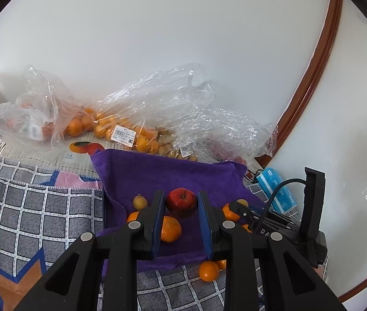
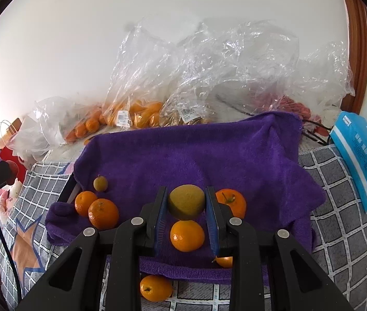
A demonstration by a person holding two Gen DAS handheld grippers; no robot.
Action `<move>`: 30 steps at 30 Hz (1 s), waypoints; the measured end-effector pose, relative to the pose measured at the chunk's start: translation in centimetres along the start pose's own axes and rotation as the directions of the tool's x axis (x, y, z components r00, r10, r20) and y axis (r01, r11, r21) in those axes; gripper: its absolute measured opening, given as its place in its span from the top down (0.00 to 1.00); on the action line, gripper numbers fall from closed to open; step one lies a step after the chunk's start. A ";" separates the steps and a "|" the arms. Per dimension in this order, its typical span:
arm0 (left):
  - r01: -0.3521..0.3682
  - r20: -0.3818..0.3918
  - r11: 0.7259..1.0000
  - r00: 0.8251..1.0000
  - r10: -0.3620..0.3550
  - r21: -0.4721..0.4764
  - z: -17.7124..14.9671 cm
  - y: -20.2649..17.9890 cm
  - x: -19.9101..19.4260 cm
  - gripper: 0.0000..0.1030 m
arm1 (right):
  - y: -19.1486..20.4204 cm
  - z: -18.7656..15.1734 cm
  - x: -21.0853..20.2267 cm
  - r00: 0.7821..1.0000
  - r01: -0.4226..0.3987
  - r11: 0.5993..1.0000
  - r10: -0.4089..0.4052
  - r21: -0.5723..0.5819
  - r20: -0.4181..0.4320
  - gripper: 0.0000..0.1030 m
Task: Organize fruits
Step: 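Lift the red apple and yellow fruit and carry both over the purple towel, then lower the apple and yellow fruit onto the purple towel and open both tools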
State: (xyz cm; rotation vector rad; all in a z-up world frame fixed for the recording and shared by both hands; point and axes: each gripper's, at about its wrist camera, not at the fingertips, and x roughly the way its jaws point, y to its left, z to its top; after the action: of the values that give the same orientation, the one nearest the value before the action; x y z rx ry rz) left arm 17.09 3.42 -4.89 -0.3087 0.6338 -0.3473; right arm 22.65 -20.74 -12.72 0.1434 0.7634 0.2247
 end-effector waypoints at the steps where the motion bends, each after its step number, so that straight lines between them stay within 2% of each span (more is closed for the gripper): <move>1: 0.002 0.006 1.000 1.000 -0.002 0.005 0.0 0.0 0.0 0.77 | 0.1 0.0 0.2 1.000 -0.010 1.000 0.010 -0.002 0.002 0.73; 7: 0.000 0.027 0.999 1.000 0.000 0.032 0.0 0.1 0.1 0.77 | 1.1 0.3 1.0 0.998 -0.054 0.998 0.055 -0.035 0.008 0.73; 14: -0.001 0.047 0.999 0.999 -0.002 0.054 0.0 0.4 0.0 0.77 | 2.1 0.2 3.0 0.997 -0.077 0.996 0.075 -0.055 -0.028 0.73; 30: -0.001 0.058 0.998 0.998 -0.002 0.057 0.2 0.6 0.4 0.77 | 3.0 -1.0 5.3 0.995 -0.054 0.994 0.045 -0.097 -0.090 0.72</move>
State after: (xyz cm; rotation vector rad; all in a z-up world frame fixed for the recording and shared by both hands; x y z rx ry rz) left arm 17.66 3.81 -5.15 -0.2632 0.5658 -0.3554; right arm 25.27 -16.48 -16.34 0.0582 0.8348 0.3171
